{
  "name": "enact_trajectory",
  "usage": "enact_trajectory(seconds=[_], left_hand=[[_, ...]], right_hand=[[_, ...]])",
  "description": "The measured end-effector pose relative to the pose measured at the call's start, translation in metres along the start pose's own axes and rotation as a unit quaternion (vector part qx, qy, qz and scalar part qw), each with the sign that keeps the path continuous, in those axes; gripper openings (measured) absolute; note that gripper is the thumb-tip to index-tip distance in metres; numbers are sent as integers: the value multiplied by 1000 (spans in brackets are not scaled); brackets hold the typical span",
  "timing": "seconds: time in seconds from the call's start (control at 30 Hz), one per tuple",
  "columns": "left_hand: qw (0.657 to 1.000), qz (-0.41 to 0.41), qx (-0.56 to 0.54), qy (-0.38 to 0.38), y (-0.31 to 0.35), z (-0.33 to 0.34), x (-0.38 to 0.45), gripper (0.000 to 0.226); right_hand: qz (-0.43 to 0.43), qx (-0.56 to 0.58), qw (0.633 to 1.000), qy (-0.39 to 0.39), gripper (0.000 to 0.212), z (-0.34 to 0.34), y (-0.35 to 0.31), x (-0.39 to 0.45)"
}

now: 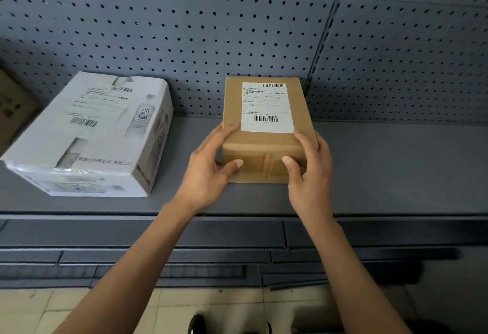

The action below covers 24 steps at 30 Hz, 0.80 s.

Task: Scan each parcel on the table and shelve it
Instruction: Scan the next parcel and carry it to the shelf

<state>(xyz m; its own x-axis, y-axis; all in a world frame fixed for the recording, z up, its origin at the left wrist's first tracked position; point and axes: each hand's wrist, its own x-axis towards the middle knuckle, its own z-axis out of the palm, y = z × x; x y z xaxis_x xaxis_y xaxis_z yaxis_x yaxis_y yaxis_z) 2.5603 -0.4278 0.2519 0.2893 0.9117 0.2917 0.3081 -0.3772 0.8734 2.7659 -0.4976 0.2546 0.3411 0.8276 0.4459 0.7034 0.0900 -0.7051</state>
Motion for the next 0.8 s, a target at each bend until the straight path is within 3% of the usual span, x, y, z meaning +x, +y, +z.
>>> enact_trajectory(seconds=[0.43, 0.6, 0.8], left_hand=[[1000, 2, 11, -29, 1, -6, 8, 76], [993, -19, 110, -34, 7, -20, 7, 83], [985, -13, 174, 7, 19, -32, -34, 72]], right_hand=[[3, -35, 999, -35, 52, -6, -4, 8], [-2, -94, 992, -84, 59, -14, -8, 7], [-46, -177, 976, -117, 58, -36, -17, 7]])
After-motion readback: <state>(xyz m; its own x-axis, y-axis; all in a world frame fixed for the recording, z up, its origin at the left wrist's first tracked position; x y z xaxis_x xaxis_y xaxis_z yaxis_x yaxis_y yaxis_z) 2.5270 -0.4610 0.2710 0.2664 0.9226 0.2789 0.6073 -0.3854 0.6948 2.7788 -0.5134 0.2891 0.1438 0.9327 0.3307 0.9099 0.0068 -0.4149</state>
